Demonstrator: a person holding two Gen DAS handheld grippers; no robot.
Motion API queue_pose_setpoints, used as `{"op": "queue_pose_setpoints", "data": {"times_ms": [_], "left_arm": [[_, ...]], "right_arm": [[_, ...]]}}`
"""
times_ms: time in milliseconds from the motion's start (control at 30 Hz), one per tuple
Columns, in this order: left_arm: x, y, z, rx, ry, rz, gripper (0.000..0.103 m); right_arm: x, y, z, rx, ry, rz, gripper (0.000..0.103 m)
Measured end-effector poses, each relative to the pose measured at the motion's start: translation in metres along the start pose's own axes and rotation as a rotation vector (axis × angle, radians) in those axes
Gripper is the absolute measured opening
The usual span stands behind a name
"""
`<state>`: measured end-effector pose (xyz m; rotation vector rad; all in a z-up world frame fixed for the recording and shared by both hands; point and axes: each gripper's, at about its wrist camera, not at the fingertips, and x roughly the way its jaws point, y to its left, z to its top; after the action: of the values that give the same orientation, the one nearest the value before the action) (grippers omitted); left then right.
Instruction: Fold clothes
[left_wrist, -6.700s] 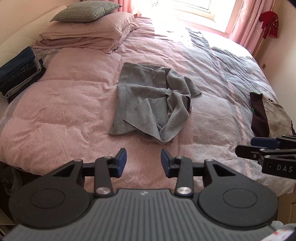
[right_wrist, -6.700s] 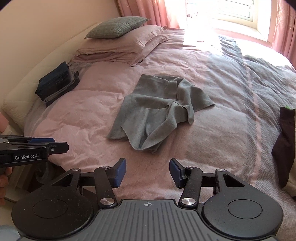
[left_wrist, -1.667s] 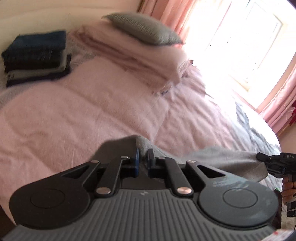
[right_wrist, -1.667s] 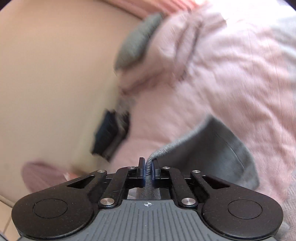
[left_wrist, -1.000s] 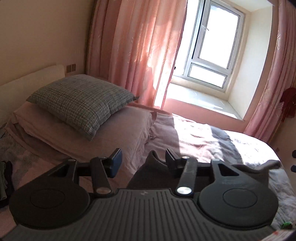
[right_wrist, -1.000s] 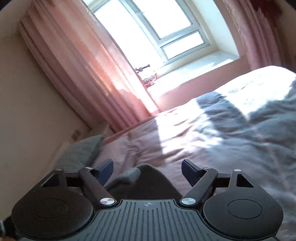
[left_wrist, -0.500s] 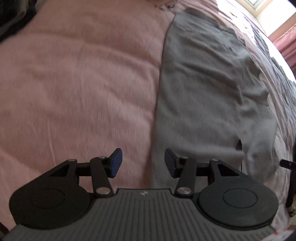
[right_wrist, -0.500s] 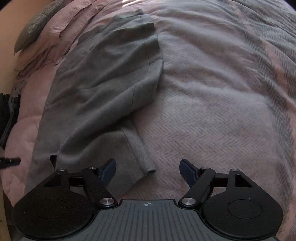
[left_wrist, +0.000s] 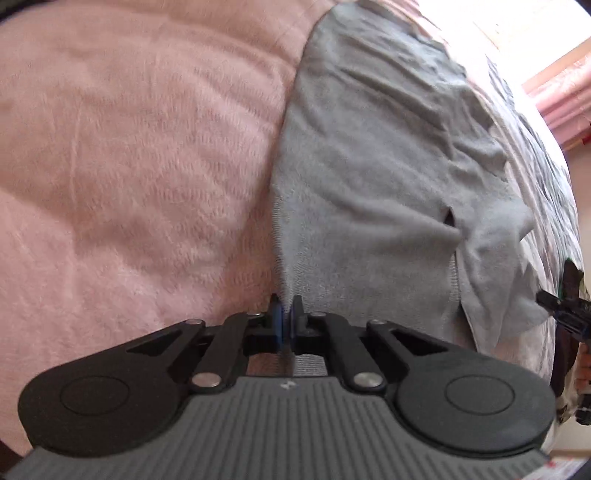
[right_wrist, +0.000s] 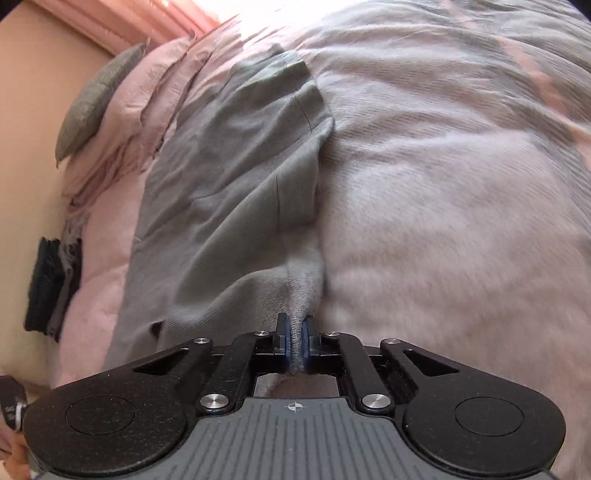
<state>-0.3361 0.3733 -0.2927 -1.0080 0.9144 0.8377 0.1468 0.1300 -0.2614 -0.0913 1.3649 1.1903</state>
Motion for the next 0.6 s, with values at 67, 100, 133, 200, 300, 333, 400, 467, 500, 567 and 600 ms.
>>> {"op": "queue_pose_setpoints", "data": {"times_ms": [67, 100, 133, 200, 300, 333, 400, 467, 500, 567, 600], "left_arm": [[-0.028, 0.001, 0.008, 0.020, -0.040, -0.033, 0.003], [-0.045, 0.001, 0.014, 0.028, -0.064, -0.038, 0.003], [-0.060, 0.000, 0.019, 0.044, -0.077, -0.032, 0.003], [-0.083, -0.003, 0.022, 0.089, -0.104, -0.009, 0.002], [-0.100, -0.004, 0.012, 0.142, -0.098, 0.023, 0.002], [-0.101, -0.002, 0.008, 0.146, -0.081, 0.030, 0.002], [-0.099, 0.003, -0.008, 0.157, -0.051, 0.048, 0.002], [-0.088, 0.013, -0.025, 0.145, -0.029, 0.075, 0.003], [-0.077, 0.019, -0.033, 0.131, -0.018, 0.114, 0.004], [-0.047, 0.033, -0.049, 0.099, 0.055, 0.218, 0.006], [-0.036, 0.038, -0.055, 0.095, 0.103, 0.268, 0.006]], "right_arm": [[-0.034, -0.004, -0.022, 0.065, -0.016, 0.025, 0.001], [-0.050, -0.007, -0.034, 0.107, -0.012, 0.046, 0.001], [-0.061, -0.009, -0.047, 0.144, -0.017, 0.070, 0.001], [-0.076, -0.011, -0.071, 0.218, -0.036, 0.113, 0.000], [-0.082, -0.014, -0.103, 0.296, -0.044, 0.138, 0.000], [-0.080, -0.015, -0.111, 0.312, -0.033, 0.131, 0.000], [-0.074, -0.018, -0.128, 0.319, -0.004, 0.112, 0.000], [-0.061, -0.023, -0.145, 0.274, 0.035, 0.018, 0.000], [-0.049, -0.026, -0.150, 0.256, 0.070, -0.060, 0.000], [-0.029, -0.035, -0.154, 0.273, 0.189, -0.195, 0.001], [-0.028, -0.034, -0.154, 0.256, 0.193, -0.241, 0.001]]}}
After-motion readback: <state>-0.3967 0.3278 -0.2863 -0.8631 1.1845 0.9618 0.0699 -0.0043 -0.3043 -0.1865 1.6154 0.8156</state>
